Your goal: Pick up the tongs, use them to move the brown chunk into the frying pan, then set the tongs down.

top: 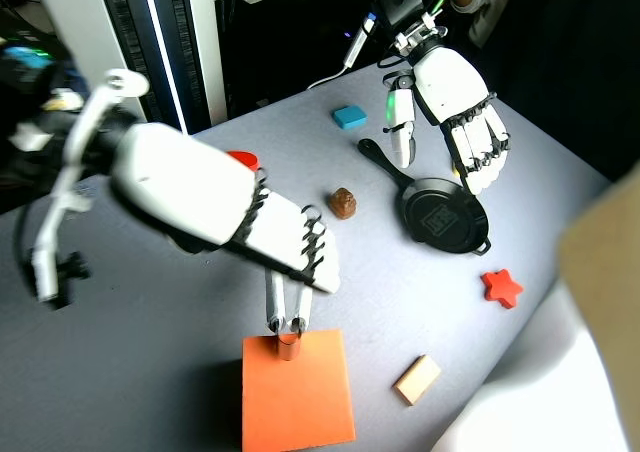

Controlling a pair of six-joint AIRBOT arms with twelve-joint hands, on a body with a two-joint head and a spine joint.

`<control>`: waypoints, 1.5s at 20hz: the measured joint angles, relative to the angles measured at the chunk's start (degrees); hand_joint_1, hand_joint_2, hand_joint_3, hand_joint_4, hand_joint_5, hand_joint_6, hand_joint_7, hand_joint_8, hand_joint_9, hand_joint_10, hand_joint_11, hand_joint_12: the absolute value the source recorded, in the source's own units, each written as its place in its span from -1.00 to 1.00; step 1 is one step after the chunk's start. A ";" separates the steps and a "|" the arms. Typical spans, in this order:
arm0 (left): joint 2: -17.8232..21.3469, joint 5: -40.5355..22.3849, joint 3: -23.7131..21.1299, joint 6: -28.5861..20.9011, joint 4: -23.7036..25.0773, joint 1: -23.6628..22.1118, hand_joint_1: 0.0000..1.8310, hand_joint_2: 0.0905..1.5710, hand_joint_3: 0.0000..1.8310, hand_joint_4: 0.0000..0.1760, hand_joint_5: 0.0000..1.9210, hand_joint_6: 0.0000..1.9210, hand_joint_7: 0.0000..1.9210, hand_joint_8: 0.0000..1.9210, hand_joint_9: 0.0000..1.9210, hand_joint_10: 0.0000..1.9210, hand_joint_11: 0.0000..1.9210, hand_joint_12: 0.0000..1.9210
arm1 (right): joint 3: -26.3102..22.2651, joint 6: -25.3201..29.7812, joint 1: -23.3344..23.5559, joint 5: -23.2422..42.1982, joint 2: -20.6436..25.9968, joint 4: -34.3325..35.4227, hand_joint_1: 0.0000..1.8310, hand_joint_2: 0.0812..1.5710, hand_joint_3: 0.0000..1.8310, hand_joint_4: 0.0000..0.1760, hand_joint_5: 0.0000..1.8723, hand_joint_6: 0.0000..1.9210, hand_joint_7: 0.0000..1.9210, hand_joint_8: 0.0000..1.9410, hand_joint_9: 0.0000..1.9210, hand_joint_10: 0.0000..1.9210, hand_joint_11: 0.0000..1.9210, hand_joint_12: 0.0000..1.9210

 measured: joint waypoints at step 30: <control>-1.38 -0.26 0.57 -0.39 -1.95 0.48 -0.87 0.64 -1.00 -0.82 -0.82 -1.00 -0.76 -1.00 -0.75 -1.00 -1.00 -0.26 | 18.82 -6.95 3.78 -19.89 -22.34 0.35 0.13 0.05 -1.00 -1.00 -1.00 -1.00 -1.00 -1.00 -1.00 -1.00 -1.00 -1.00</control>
